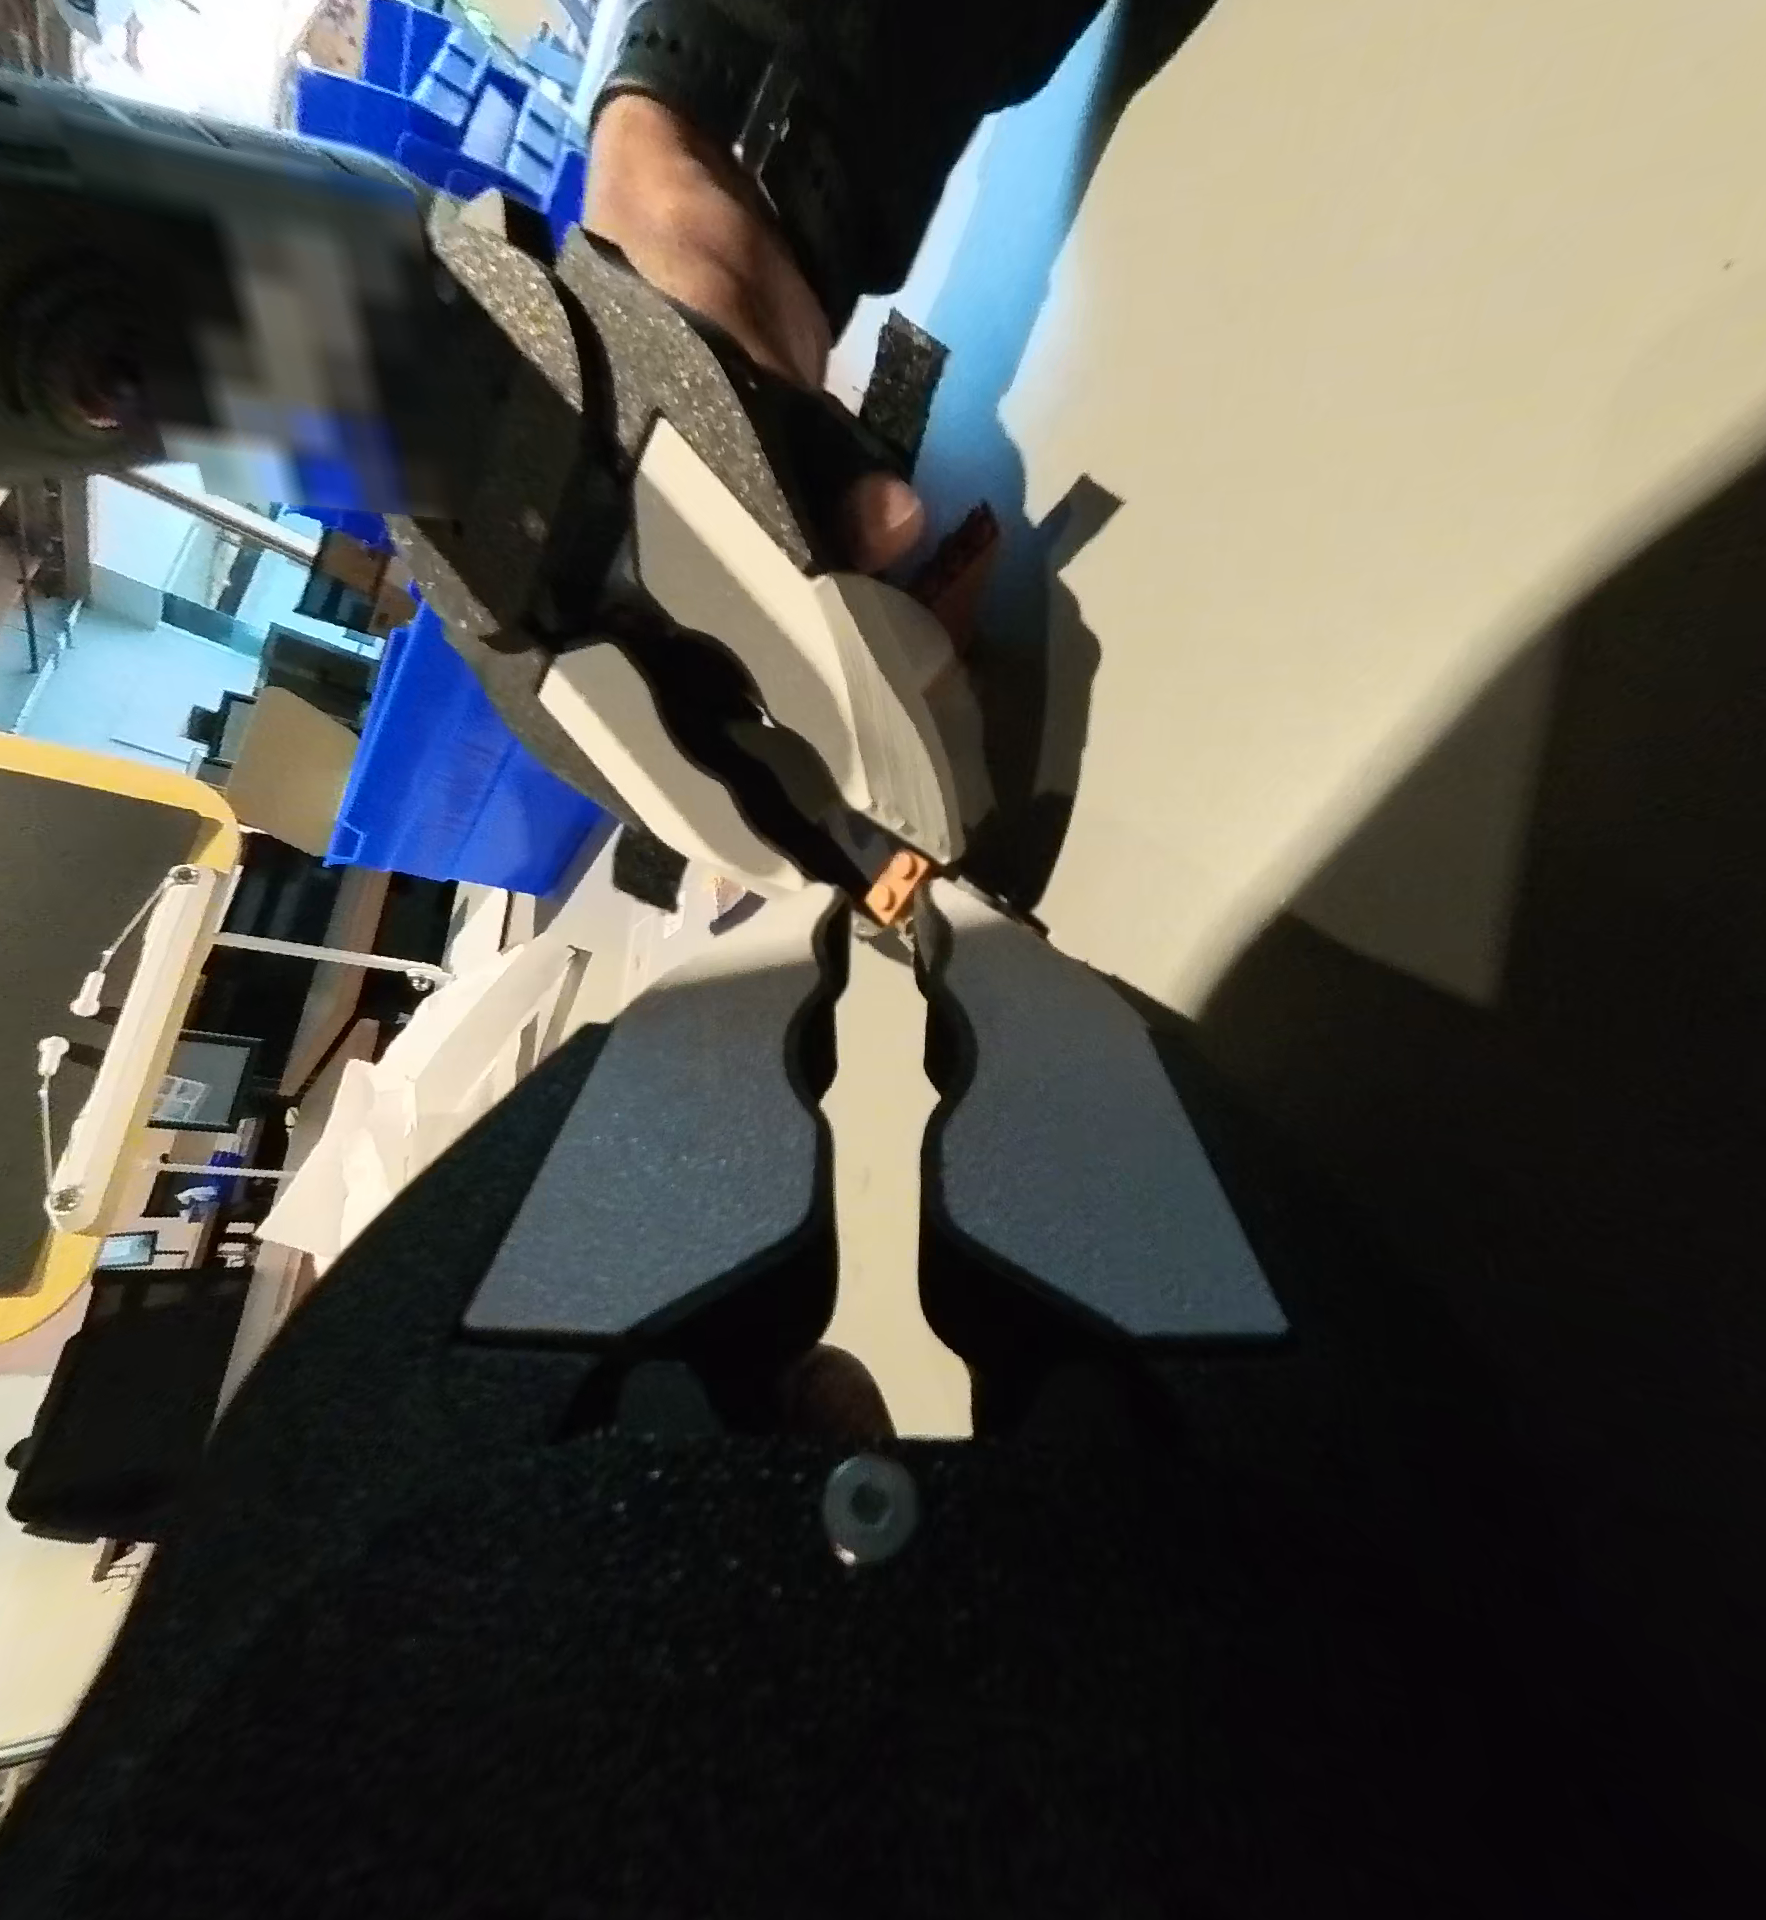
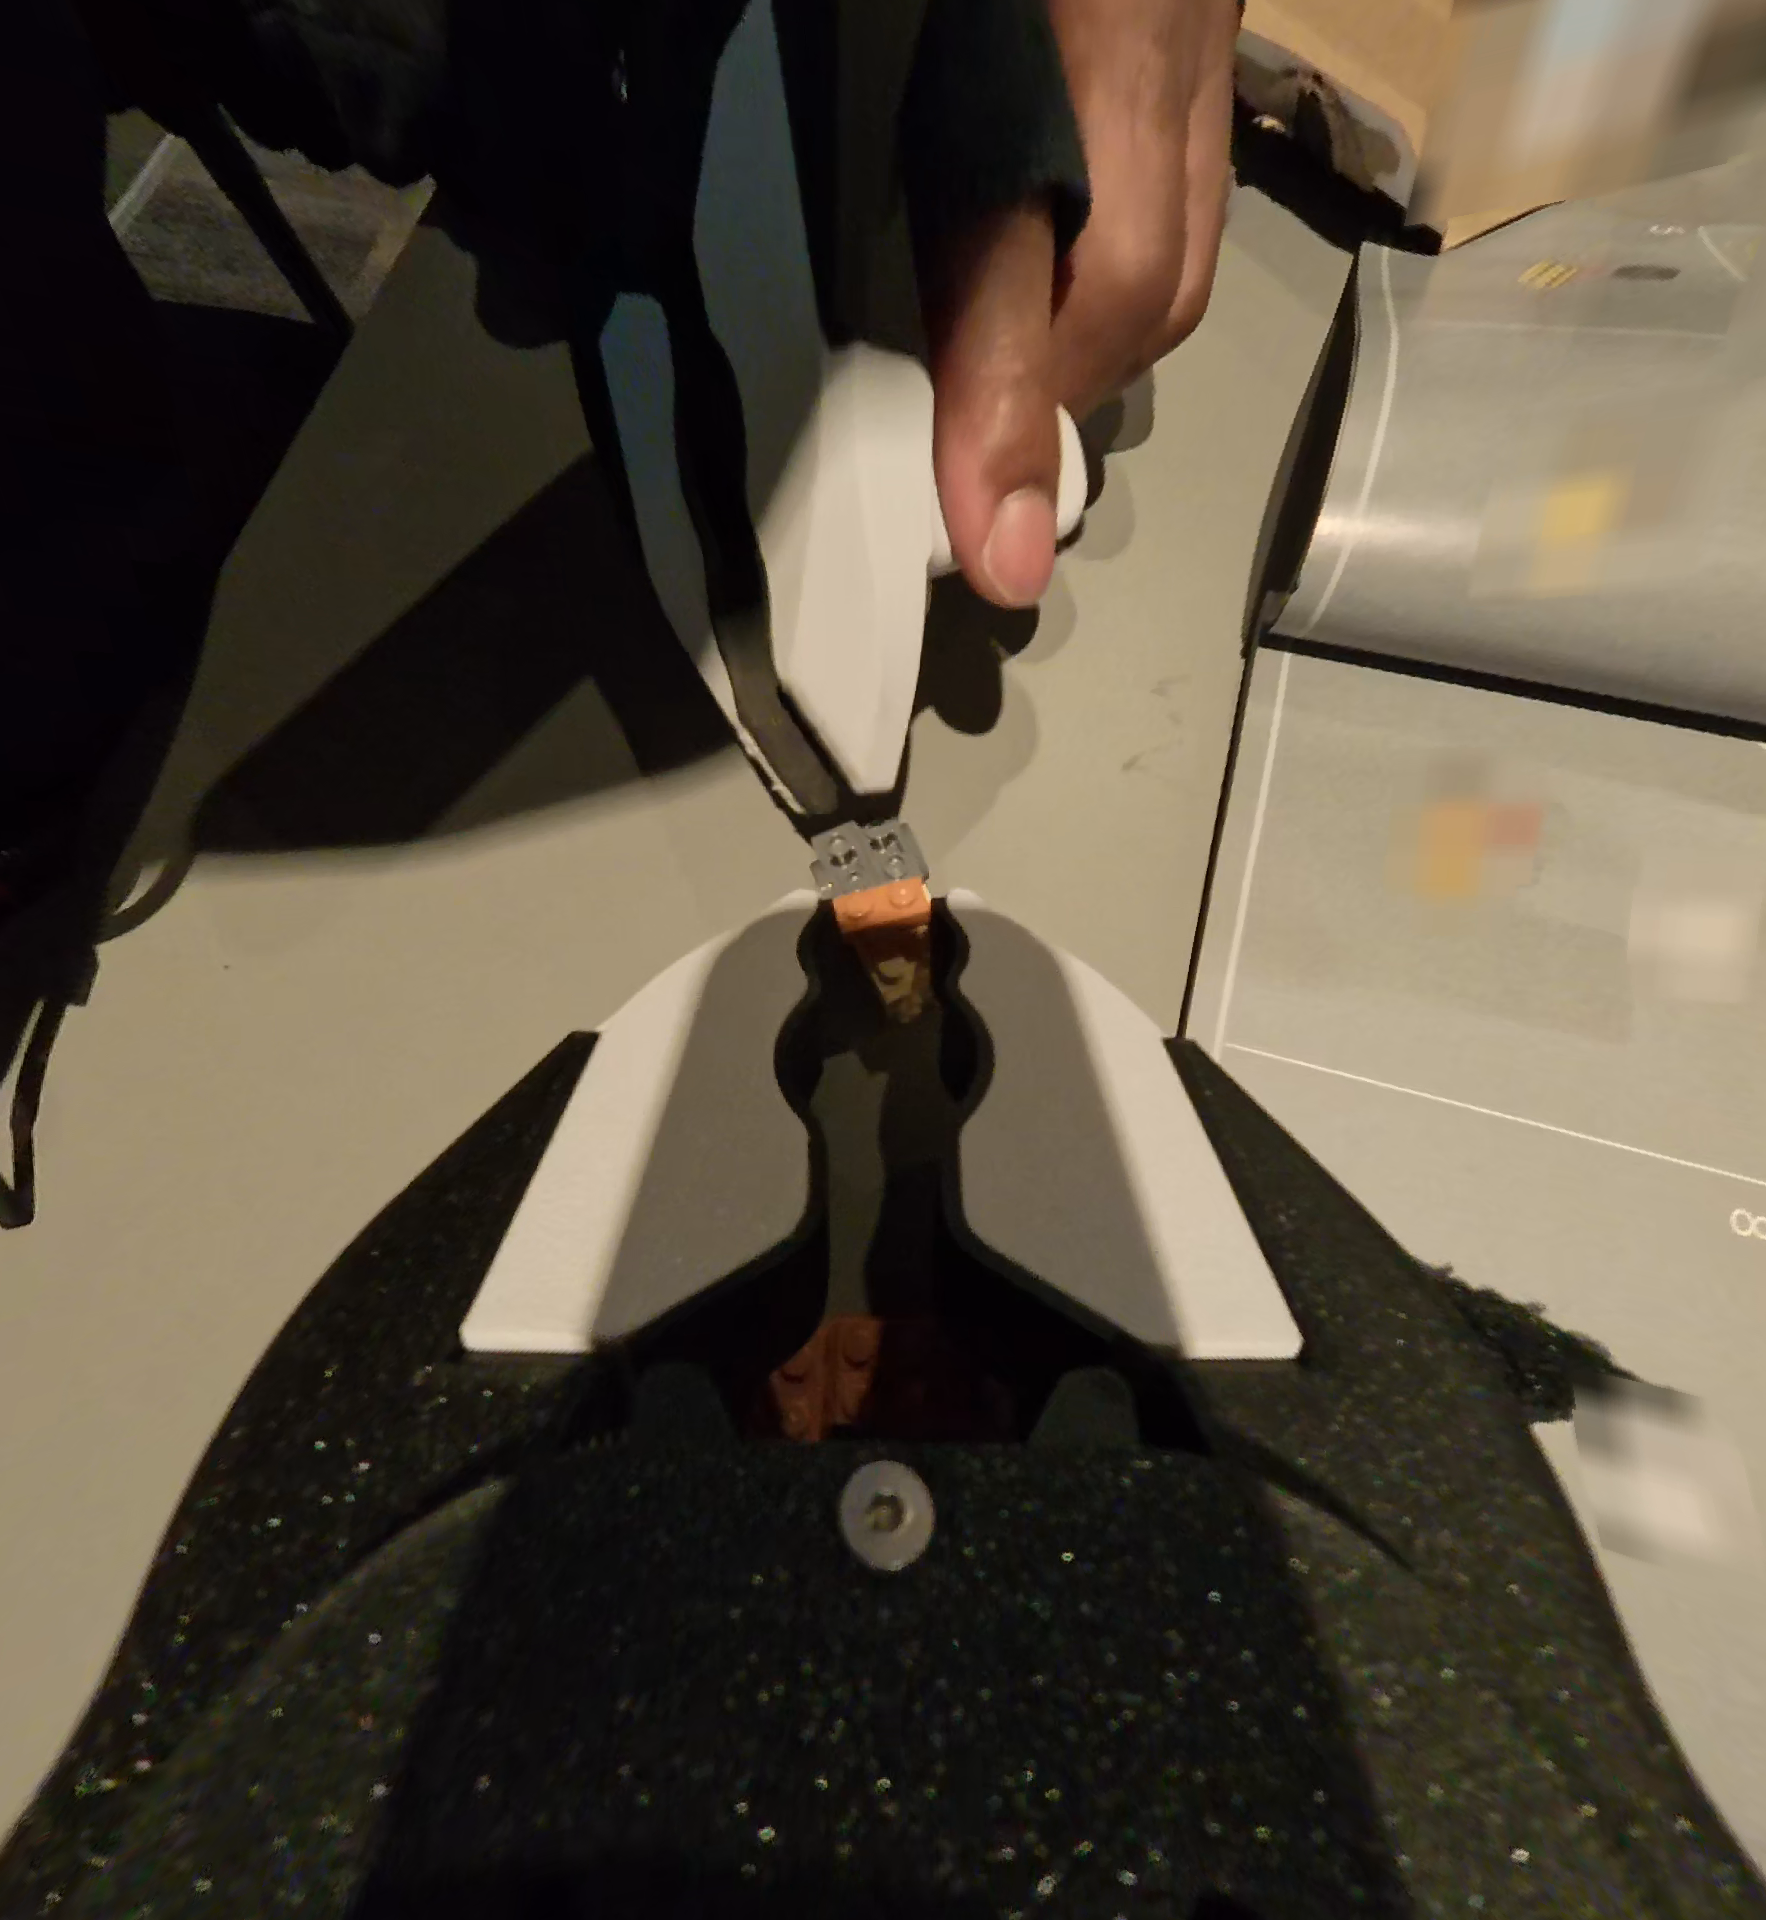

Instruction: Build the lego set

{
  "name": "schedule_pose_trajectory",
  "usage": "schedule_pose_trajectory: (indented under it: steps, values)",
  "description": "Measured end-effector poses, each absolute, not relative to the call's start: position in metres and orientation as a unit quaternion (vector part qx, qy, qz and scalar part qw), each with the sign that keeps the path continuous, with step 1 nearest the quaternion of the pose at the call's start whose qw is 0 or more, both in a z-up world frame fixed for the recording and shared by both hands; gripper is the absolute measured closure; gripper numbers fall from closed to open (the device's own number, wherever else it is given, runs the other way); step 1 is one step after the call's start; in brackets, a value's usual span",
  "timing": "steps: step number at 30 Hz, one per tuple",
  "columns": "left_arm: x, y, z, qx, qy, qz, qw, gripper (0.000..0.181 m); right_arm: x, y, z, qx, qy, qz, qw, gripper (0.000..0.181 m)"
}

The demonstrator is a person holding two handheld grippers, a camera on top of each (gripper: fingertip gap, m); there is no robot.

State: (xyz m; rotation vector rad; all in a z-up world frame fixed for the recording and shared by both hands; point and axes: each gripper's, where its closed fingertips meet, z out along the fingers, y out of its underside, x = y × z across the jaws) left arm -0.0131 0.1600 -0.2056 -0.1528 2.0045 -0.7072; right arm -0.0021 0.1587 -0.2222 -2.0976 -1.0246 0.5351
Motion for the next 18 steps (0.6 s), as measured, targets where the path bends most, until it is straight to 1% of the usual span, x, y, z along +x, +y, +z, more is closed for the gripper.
schedule_pose_trajectory:
  steps: [4, 6, 18]
  values:
    - [-0.014, 0.158, -0.219, -0.054, 0.841, -0.273, 0.464, 0.173, -0.002, 0.161, -0.222, -0.814, -0.404, 0.211, 0.359, 0.164]
    - [-0.015, 0.156, -0.222, -0.049, 0.845, -0.271, 0.459, 0.178, -0.001, 0.163, -0.222, -0.813, -0.411, 0.209, 0.355, 0.164]
    - [-0.018, 0.155, -0.223, -0.041, 0.849, -0.273, 0.451, 0.179, -0.002, 0.163, -0.222, -0.807, -0.421, 0.234, 0.342, 0.164]
